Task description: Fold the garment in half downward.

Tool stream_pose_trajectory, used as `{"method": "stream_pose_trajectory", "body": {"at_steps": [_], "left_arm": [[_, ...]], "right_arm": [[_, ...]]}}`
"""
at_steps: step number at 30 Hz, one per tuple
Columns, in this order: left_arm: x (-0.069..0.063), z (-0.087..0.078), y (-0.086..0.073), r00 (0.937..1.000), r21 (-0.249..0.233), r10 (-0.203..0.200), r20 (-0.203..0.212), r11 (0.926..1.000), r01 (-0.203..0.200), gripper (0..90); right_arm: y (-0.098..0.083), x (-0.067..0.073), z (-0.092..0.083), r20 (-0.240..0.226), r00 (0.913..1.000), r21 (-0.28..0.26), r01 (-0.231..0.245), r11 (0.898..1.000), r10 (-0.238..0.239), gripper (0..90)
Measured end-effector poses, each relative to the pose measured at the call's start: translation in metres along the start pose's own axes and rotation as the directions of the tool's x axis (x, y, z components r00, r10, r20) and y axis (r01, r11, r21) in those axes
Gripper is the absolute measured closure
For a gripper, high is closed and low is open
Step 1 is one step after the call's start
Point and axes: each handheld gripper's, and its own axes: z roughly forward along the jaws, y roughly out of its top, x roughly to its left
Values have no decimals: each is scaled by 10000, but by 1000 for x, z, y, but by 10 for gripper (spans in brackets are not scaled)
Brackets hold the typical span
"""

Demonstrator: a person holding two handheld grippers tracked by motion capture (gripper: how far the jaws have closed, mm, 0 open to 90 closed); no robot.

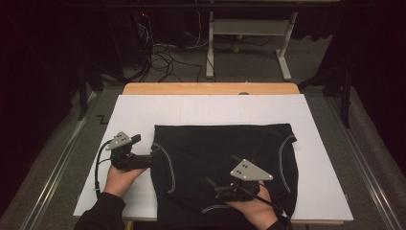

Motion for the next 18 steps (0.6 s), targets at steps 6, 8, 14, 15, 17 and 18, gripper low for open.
{"method": "stream_pose_trajectory", "body": {"at_steps": [6,8,14,15,17,18], "left_arm": [[1,-2,2,9998,-73,-125,-148,9999,124,0],[2,-2,5,9997,43,-169,-185,9998,170,0],[2,3,5,9995,113,-265,-177,9996,267,0],[2,4,5,9995,87,-242,-192,9997,244,0],[3,9,6,9993,15,-218,-303,9998,219,0],[4,13,7,9987,-16,-156,-491,9999,155,0]], "right_arm": [[3,26,10,-520,9985,32,187,9998,-185,1],[5,33,12,-697,9973,-38,225,9997,-227,1],[8,45,14,-820,9963,-99,229,9997,-237,0],[8,45,15,-859,9961,-87,208,9997,-215,0],[7,46,16,-867,9959,-27,253,9997,-255,0],[6,46,16,-842,9962,15,245,9997,-243,1]]}}
